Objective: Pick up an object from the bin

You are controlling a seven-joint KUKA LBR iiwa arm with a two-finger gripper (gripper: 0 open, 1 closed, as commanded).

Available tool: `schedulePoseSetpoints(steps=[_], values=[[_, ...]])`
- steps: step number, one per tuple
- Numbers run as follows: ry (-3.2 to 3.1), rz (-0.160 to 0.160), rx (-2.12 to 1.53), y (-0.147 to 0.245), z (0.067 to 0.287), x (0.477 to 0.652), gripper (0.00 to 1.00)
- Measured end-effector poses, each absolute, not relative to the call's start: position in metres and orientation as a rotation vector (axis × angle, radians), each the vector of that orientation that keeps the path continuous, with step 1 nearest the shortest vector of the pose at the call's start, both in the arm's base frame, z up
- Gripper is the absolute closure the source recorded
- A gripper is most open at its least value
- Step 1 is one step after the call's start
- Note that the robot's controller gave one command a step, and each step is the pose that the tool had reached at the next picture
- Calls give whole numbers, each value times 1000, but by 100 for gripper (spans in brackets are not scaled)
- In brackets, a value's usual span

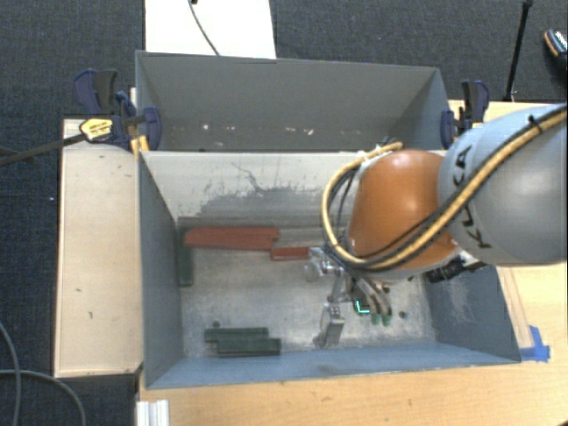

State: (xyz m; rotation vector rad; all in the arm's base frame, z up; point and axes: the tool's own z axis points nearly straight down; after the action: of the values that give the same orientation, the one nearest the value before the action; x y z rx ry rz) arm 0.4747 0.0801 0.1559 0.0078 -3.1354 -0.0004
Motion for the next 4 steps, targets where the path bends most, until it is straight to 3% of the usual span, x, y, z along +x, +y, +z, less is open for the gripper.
schedulePoseSetpoints(steps=[1,2,3,4], values=[[-3125,-3,358,183,70,485,0],[-3134,-5,287,195,102,477,0],[-3133,-1,223,185,100,478,0],[-3136,-2,291,193,71,481,0]])
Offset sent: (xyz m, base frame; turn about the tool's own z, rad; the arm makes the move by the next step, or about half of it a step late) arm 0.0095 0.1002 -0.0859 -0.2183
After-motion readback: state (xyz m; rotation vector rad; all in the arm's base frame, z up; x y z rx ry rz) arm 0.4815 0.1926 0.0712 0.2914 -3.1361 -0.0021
